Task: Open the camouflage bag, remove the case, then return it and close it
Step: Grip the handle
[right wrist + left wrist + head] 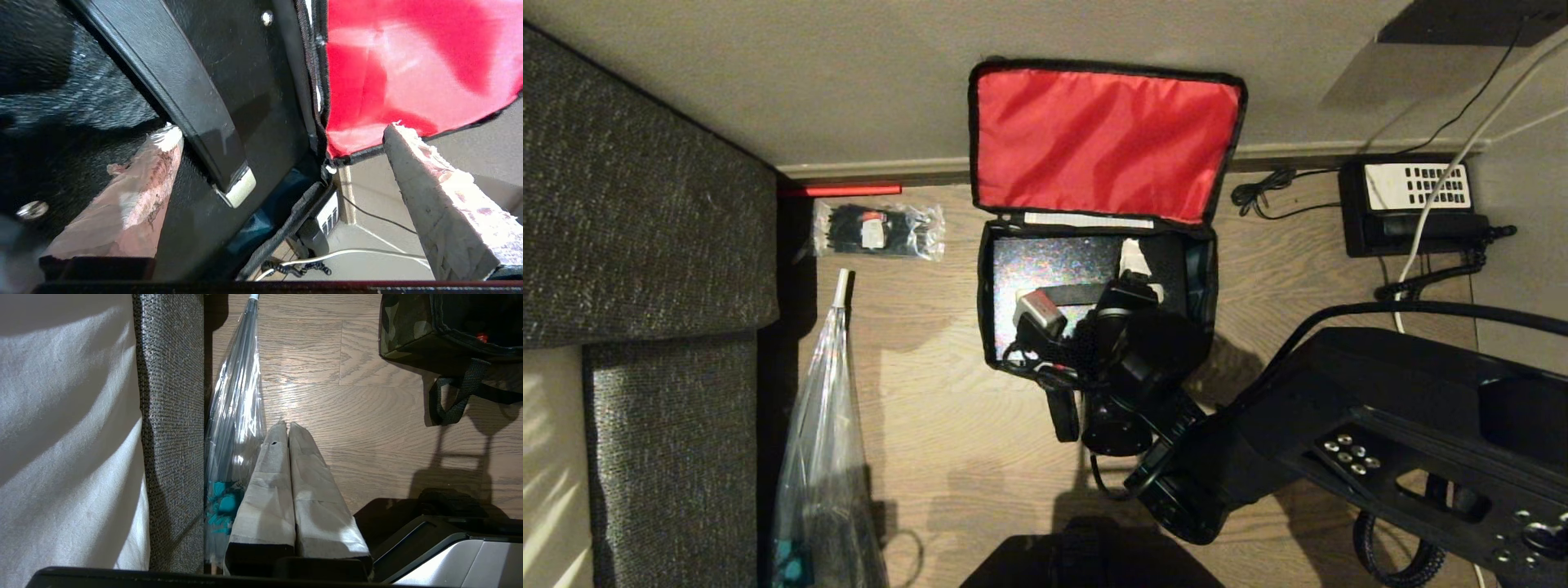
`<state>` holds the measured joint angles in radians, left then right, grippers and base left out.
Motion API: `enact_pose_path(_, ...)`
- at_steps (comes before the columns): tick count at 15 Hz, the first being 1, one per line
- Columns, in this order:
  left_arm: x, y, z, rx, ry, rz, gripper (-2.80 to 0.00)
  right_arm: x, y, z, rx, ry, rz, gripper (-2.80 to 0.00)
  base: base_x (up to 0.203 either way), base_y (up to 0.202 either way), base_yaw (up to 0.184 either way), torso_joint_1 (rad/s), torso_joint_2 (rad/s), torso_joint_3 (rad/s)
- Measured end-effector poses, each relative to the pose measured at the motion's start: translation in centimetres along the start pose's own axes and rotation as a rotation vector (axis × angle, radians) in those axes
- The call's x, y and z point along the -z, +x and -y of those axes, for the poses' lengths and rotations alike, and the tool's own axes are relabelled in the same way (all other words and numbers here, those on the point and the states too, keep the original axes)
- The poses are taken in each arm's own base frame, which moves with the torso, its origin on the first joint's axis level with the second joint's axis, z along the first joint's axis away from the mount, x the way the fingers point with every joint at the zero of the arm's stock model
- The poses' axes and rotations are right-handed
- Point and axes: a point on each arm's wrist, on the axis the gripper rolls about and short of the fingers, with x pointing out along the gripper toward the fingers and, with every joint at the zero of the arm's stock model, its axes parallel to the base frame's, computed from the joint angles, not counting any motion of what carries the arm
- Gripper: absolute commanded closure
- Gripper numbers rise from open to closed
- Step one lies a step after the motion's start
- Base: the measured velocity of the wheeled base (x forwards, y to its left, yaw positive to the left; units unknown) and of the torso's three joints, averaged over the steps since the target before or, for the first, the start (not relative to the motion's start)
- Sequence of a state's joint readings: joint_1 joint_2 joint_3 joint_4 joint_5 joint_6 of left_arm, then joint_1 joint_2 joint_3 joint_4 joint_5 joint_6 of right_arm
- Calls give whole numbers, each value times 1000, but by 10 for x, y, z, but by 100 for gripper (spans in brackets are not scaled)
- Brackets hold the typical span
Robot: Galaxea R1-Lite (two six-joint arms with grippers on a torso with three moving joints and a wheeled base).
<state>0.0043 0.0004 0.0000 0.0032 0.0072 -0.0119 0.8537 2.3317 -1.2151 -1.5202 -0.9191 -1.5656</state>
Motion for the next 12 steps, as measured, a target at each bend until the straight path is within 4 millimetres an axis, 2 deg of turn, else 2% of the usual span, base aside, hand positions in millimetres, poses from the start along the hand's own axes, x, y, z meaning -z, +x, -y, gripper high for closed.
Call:
enact_pose_path(4, 0, 0, 0, 0, 0, 0, 0, -5, -13, 0, -19, 4, 8, -280, 0, 0, 0, 0, 0, 0)
enact_pose_path(12, 0, 0, 0, 1, -2, 0, 0, -4, -21, -3, -37, -1, 5, -280, 0, 0, 0, 0, 0, 0)
